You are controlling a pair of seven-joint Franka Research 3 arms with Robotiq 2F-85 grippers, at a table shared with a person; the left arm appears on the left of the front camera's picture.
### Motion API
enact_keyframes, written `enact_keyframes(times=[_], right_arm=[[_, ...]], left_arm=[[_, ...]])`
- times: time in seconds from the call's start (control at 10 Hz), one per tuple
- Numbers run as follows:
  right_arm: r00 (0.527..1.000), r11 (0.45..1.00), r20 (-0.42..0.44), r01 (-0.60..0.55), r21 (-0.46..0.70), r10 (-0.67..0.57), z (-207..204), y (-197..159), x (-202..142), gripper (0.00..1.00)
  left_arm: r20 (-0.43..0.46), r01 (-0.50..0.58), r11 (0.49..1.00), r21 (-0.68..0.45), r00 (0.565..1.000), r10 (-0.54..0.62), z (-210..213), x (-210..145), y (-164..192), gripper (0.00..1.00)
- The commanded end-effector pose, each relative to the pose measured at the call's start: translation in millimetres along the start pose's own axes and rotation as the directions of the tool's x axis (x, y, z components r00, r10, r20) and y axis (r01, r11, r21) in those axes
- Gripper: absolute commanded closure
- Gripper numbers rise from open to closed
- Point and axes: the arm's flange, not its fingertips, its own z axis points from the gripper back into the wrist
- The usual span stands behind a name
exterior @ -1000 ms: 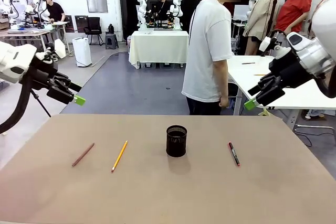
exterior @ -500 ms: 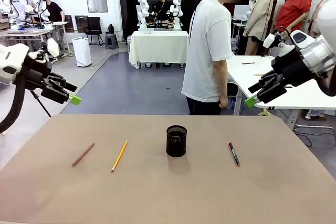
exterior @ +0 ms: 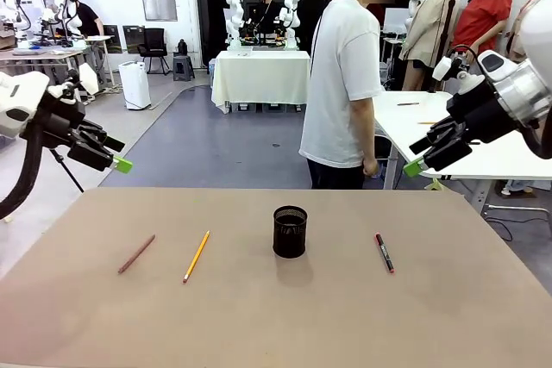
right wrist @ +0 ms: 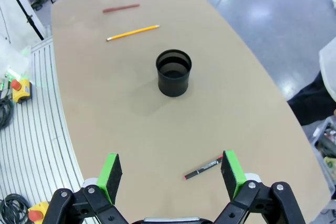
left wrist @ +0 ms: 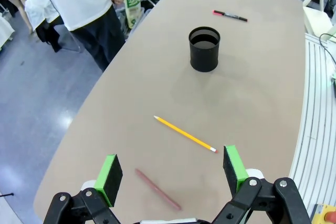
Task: Place the pens into the pen holder.
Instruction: Pick up a writing instrument from the table and place it into the Pen holder.
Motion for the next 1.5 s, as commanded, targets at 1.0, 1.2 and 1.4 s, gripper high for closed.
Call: enact_keyframes(times=[1.0,1.2,1.4], right_arm=[[1.000,1.000,0.004,0.013,0.007,-0.013,0,0,2,0.00],[1.000,1.000,0.004,0.013,0.007,-0.013,0,0,2,0.00],[1.000,1.000,0.004,0.013,0.007,-0.013,0,0,2,0.00]], left_arm=[[-0.369,-0.244,0.964,0.109,0.890,0.267,-48,25,-18,0.00],[-0.452,-0.346,0.928,0.140,0.811,0.370,-62,28,-21,0.00],[-0.485,-0.311,0.934,0.178,0.798,0.358,-75,29,-23,0.00]])
